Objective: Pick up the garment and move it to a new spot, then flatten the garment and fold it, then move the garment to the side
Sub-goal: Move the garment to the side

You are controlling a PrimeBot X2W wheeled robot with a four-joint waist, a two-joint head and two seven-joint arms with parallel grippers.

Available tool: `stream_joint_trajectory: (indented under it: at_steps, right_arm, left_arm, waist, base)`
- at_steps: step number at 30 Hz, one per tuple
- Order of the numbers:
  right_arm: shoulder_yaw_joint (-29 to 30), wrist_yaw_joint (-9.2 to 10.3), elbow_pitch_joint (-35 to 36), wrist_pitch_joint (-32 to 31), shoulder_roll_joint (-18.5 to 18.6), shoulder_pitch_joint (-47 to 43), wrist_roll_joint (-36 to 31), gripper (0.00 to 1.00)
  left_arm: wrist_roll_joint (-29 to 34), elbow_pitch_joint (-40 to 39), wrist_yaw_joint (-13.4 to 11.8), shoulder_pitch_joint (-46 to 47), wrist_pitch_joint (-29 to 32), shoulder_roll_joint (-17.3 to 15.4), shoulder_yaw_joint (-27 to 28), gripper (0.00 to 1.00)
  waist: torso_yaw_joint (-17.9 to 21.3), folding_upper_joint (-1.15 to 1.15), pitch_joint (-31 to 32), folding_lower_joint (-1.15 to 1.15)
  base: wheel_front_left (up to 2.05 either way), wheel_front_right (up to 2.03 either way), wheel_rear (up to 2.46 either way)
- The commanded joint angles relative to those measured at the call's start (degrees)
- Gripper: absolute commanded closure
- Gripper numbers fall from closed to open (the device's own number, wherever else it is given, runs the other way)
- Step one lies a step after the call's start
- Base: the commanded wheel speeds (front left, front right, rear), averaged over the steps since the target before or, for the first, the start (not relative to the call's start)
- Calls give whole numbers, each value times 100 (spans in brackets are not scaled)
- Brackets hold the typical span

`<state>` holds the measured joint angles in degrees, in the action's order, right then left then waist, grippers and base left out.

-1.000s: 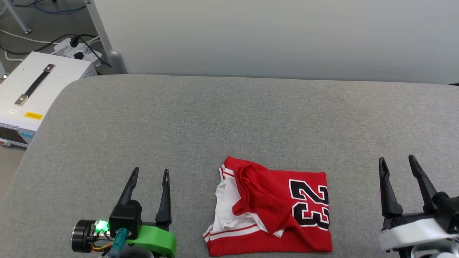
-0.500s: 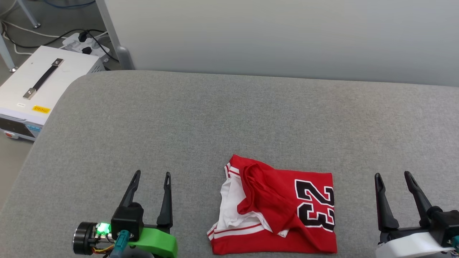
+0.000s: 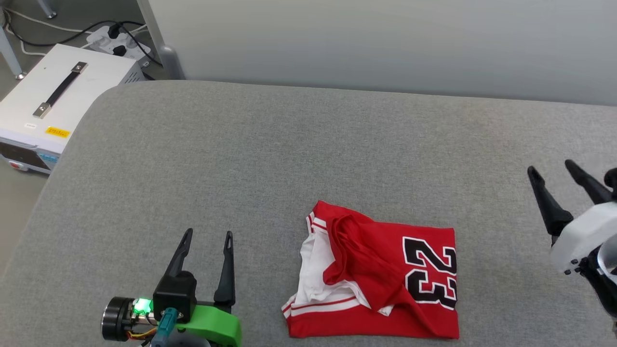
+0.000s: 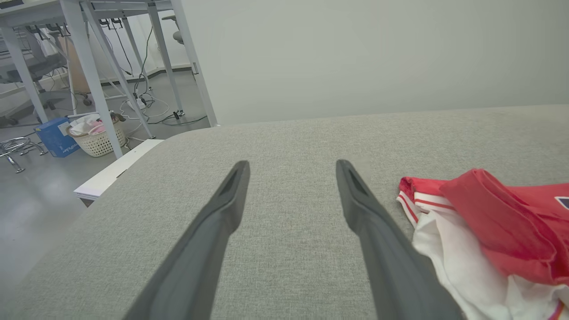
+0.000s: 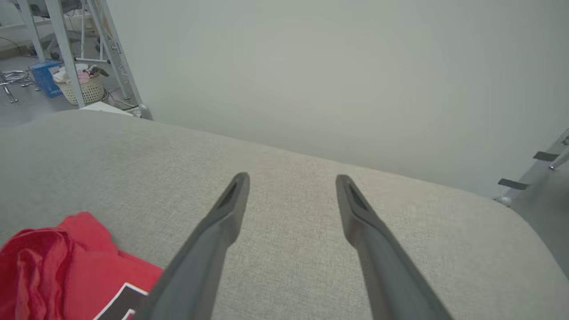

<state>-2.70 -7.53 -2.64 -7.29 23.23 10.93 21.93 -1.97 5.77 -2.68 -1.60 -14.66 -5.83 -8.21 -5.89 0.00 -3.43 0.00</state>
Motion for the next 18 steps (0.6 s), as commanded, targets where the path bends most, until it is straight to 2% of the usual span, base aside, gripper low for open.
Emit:
stream_joint_trajectory:
  at_steps: [1,2,4,8,12,18]
  right_arm:
    - [-146,4,-33,-464,137,97,331,0]
    - [-295,4,-41,-1066,287,141,746,0]
    - [-436,4,-34,-1863,468,163,1376,0]
    - [-639,4,-82,-3096,650,73,2339,0]
    - [-658,4,-217,-3711,554,4,2965,0]
    - [-903,4,-456,-3948,412,45,3160,0]
  left_arm:
    - [24,18,26,107,-34,8,3,0]
    - [20,20,22,113,-34,14,4,0]
    - [17,17,22,130,-34,21,3,0]
    - [18,18,40,220,-34,37,-16,0]
    - [26,27,68,362,-34,66,-69,0]
    - [21,39,77,560,-34,110,-117,0]
  waist:
    - [-37,0,-38,0]
    - [-52,0,-59,0]
    - [-79,0,-107,0]
    - [-159,0,-239,0]
    - [-286,0,-425,0]
    - [-489,0,-718,0]
  base:
    - [0,0,0]
    - [0,0,0]
    - [0,0,0]
    - [0,0,0]
    - [0,0,0]
    - [0,0,0]
